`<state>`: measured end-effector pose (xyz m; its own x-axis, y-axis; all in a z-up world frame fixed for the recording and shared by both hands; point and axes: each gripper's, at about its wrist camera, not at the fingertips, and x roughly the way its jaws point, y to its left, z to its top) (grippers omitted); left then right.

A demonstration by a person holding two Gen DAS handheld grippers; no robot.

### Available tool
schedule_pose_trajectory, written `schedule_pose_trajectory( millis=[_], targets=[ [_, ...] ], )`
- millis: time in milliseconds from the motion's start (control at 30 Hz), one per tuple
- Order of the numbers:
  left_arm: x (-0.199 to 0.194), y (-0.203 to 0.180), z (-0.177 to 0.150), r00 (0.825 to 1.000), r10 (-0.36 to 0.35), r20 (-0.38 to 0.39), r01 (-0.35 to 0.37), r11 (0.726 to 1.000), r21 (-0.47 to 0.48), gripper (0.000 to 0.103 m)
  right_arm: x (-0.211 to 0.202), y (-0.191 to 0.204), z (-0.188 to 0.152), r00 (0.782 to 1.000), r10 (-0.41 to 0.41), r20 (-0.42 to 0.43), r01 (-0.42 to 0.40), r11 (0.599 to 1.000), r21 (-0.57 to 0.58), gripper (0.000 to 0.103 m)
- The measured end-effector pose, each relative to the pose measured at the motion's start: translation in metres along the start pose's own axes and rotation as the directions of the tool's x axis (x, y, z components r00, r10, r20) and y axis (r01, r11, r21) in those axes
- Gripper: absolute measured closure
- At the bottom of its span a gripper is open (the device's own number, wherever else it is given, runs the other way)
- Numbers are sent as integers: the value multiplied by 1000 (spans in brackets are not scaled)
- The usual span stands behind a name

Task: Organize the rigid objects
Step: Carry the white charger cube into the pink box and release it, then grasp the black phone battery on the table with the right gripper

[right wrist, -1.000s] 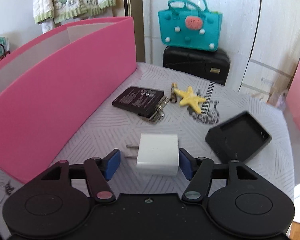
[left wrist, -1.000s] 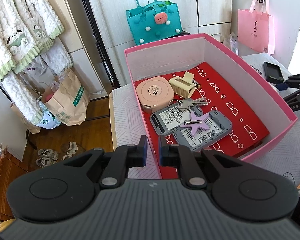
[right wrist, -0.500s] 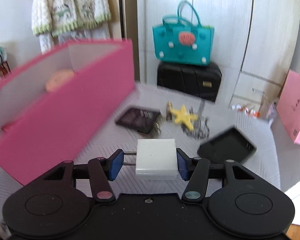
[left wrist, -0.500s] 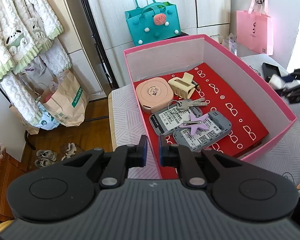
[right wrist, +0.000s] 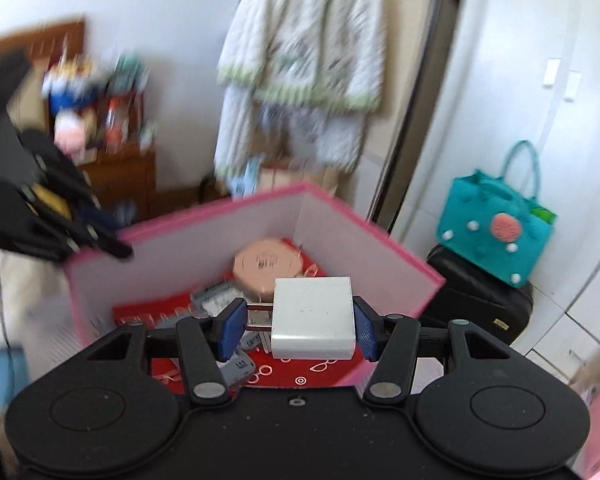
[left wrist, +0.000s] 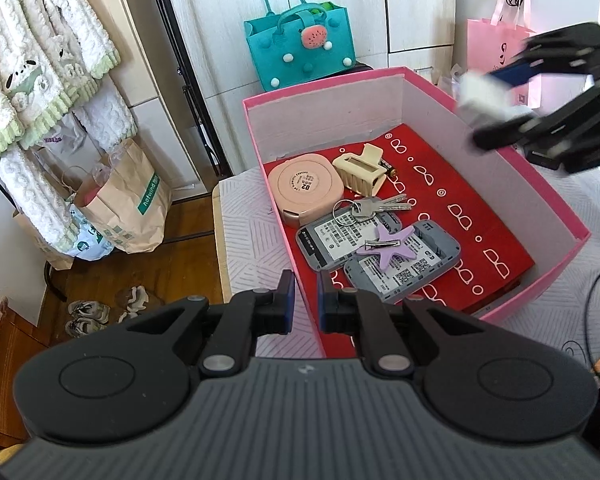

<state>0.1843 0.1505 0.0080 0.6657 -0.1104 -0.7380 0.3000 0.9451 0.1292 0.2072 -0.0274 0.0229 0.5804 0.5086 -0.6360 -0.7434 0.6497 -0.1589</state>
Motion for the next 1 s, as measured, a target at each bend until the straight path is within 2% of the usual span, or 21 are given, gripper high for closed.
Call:
schedule_pose_trajectory(
  millis=[133,267,333,433,567,633,700,833,1000],
  targets=[
    [0,-1,0,1000,-3,-3,3,1000,1,94,49,1,4,992,-18,-127,10,998,-60,43],
    [-1,0,-1,1000,-9,-3,9,1000,3,94,64,1,-1,983,8,-183,-20,998,-62,42],
    [-1,0,-1,1000,-12,-1,12,1000,4,94,64,-2,-3,986,-7,-167,0,999,-44,37],
    [-1,0,-1,1000,-15,0,15,1000,4,94,55,-5,-3,989,-90,-119,84,995,-55,36],
    [-2,2,-1,1000,-24,2,24,1000,-4,94,22,-27,-5,995,-89,43,86,994,61,34],
    [-2,3,-1,1000,-31,3,31,999,-11,94,5,-36,-12,988,-101,120,89,991,104,30],
    [-2,4,-1,999,-34,5,34,999,-16,94,-6,-46,-20,979,-126,159,105,986,133,29],
    [-2,4,-1,999,-35,4,35,999,-14,94,-12,-73,-44,978,-160,134,124,961,246,29],
    [-2,5,0,999,-42,-4,42,999,-7,94,2,-105,-77,995,-96,33,81,946,314,30]
  ],
)
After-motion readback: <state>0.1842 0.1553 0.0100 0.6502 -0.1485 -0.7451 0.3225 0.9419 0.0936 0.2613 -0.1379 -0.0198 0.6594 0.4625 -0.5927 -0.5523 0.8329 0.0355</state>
